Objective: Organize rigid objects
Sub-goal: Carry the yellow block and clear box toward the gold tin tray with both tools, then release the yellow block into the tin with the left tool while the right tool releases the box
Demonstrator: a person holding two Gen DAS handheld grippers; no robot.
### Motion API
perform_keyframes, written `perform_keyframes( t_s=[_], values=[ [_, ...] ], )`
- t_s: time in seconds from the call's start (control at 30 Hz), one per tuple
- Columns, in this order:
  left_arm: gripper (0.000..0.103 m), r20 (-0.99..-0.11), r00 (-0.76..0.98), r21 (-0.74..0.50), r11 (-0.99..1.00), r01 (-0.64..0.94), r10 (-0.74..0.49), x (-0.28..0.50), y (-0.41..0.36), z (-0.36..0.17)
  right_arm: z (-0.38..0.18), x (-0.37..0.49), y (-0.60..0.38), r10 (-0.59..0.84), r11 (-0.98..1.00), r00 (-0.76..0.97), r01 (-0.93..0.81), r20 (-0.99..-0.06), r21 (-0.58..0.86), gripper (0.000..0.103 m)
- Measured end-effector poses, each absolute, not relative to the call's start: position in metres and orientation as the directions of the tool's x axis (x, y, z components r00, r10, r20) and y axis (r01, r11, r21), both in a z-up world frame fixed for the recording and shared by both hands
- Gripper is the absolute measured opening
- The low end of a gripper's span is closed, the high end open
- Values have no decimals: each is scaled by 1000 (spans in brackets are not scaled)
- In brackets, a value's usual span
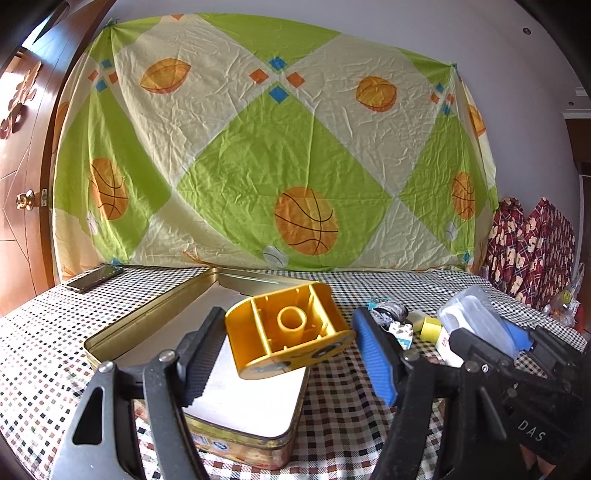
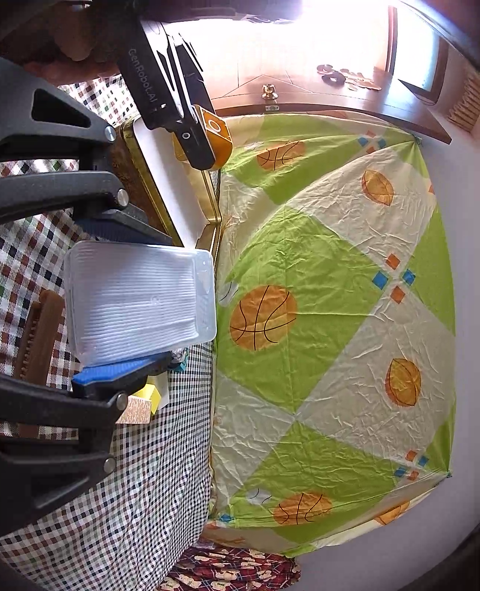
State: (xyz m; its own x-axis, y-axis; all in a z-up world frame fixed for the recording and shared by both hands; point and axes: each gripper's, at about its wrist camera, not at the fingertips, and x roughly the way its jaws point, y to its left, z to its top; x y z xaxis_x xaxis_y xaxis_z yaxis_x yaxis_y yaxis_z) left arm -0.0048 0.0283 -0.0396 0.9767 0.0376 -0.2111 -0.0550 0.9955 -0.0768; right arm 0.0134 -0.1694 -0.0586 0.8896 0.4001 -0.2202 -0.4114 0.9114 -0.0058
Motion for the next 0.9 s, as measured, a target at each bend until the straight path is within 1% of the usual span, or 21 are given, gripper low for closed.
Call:
perform_keyframes(
  t_s=[0.9],
  values=[
    [70,-250,963,-99,987,-129,101,0,67,-41,-59,8,-130,459,876,856,-481,-237,-40,56]
  ],
)
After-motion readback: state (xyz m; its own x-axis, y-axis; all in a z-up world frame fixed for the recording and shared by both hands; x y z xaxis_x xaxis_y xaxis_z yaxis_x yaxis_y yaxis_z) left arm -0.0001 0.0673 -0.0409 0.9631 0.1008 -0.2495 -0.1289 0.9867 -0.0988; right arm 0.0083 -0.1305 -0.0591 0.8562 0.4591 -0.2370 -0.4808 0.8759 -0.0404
